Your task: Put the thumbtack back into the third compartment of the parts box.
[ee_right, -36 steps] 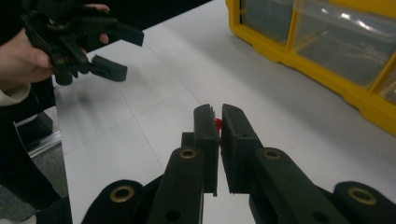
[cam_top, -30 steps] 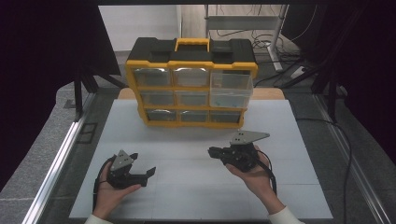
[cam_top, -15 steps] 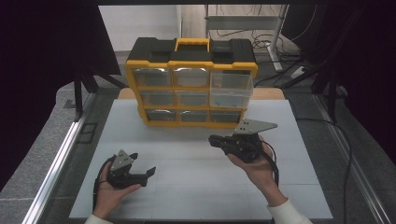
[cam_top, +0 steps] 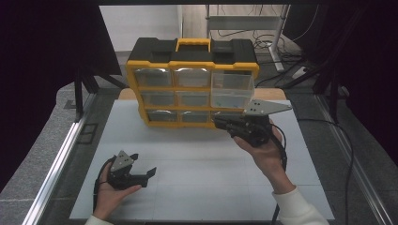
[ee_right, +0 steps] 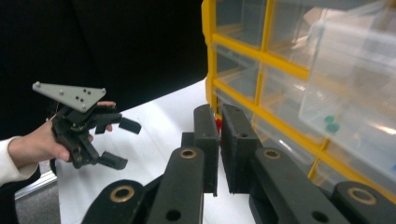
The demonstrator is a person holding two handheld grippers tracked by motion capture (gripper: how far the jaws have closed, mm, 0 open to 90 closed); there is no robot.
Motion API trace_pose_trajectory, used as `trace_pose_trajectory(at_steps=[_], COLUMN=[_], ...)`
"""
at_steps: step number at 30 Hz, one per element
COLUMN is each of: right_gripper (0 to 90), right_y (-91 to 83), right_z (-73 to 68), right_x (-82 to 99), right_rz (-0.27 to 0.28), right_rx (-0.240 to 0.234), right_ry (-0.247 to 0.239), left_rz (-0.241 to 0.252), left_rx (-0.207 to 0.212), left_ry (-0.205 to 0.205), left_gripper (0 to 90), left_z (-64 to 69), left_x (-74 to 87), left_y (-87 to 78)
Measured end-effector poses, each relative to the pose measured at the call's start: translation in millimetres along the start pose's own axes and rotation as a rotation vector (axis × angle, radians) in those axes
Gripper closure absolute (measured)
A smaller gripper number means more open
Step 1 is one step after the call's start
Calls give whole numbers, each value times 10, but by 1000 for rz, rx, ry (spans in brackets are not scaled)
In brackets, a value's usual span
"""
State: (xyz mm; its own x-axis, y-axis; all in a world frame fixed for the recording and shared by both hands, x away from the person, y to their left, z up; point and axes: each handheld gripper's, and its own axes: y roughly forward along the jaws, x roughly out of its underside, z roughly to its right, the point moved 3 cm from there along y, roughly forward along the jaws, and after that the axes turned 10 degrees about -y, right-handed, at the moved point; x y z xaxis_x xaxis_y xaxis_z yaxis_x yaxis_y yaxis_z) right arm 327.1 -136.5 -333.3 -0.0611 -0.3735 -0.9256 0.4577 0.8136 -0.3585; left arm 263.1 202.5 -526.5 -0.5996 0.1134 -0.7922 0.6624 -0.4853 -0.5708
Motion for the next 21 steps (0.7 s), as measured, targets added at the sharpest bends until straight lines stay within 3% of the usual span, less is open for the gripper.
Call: trace_pose_trajectory(at_steps=[21], right_gripper=[846], right_y=[-53], right_z=[300], right_x=[-409], right_rz=[27], right_rx=[66], right_ry=[1], left_rz=[0], left_rx=[-1], left_ry=[-1], left_gripper=[112], left_z=[-6], left_x=[-2], left_y=[-3])
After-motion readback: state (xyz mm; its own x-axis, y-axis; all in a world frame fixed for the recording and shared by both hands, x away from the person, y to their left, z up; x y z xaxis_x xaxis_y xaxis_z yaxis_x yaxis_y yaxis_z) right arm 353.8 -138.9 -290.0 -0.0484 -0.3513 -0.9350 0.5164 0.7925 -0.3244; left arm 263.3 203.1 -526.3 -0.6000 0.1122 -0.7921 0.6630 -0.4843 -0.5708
